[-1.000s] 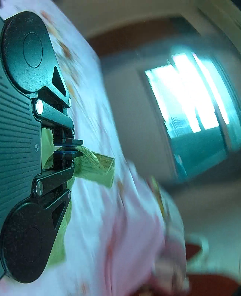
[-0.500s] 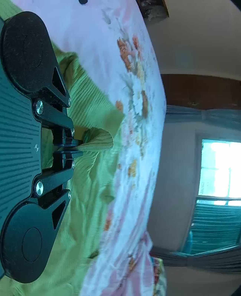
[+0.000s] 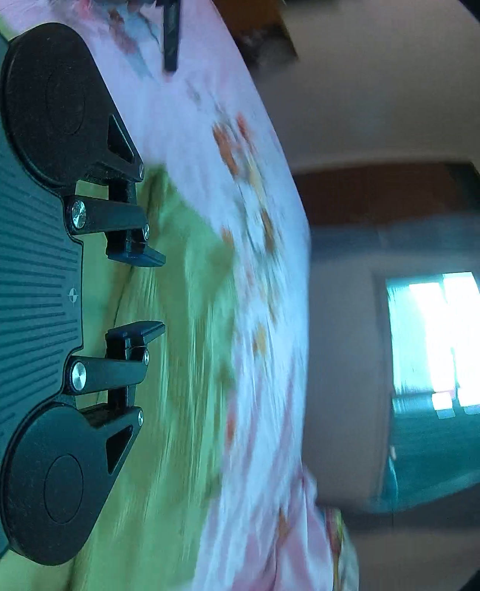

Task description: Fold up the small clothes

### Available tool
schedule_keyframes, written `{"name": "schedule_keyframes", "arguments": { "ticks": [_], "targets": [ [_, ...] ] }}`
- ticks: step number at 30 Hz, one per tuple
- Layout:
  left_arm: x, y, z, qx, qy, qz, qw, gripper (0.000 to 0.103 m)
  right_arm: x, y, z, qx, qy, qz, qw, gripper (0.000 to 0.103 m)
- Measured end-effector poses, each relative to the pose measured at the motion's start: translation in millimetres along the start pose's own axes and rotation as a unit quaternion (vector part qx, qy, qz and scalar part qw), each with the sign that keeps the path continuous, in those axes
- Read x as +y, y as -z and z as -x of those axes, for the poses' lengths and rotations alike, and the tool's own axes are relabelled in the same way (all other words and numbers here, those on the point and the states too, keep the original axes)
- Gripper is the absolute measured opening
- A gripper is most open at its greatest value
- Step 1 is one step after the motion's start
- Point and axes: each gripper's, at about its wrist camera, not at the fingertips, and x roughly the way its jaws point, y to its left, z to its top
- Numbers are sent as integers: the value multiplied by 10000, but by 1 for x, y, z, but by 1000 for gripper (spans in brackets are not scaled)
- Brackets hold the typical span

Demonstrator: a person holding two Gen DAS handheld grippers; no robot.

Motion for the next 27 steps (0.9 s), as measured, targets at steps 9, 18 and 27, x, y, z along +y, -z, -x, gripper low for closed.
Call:
{"name": "schedule_keyframes", "arguments": {
  "ticks": [9,18,27],
  "targets": [
    [-124,0,-57,964,2325,1412,9575,57,-135,24,90,-98,1052,-1594,9815,31],
    [-141,3,-115,1579,1871,1855,9517,37,-175,39,91,-82,832,-2254,9707,31],
    [-158,-19,-92,512,2108,1006,9710,4,-187,53,83,60,848,-2559,9630,31]
  ]
}}
